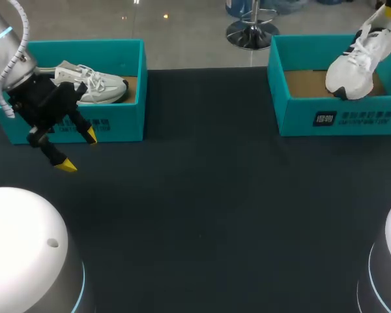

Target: Take the shoe out of the shoebox, open the shoe tongue, remove and reinsert the insole, then place the shoe into the shoebox

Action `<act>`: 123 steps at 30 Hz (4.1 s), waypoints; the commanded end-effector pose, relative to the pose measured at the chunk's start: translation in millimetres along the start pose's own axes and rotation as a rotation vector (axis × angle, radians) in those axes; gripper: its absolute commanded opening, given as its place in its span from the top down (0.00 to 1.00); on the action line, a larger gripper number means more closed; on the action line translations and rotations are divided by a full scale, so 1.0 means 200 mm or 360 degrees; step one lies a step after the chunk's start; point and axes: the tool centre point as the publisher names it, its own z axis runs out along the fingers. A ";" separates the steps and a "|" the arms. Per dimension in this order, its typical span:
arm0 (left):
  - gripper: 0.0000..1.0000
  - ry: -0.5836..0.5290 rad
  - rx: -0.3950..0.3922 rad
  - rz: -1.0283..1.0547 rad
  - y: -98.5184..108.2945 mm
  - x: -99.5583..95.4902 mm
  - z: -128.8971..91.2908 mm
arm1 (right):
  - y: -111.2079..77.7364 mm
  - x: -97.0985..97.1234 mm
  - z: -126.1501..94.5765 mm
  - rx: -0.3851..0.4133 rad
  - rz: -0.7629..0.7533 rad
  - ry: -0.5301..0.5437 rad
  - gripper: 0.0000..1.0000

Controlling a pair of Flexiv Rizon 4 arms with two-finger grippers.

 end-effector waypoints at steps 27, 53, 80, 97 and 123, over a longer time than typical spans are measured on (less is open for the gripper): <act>0.00 0.0000 -0.0004 -0.0001 0.00 0.00 0.00 | -0.14 0.04 -0.04 -0.0030 0.1142 0.0067 1.00; 0.00 0.0000 -0.0004 -0.0001 0.00 0.00 0.00 | -0.23 0.08 0.07 -0.0036 0.1342 -0.0069 1.00; 0.00 0.0000 -0.0004 -0.0001 0.00 0.00 0.00 | -0.37 0.10 0.43 0.0051 0.1534 0.0023 1.00; 0.00 0.0000 -0.0004 -0.0001 0.00 0.00 0.00 | -0.38 0.06 0.66 0.0020 0.1521 -0.0001 1.00; 0.00 0.0000 -0.0004 -0.0001 0.00 0.00 0.00 | -0.43 0.13 0.85 0.0090 0.1507 0.0068 0.15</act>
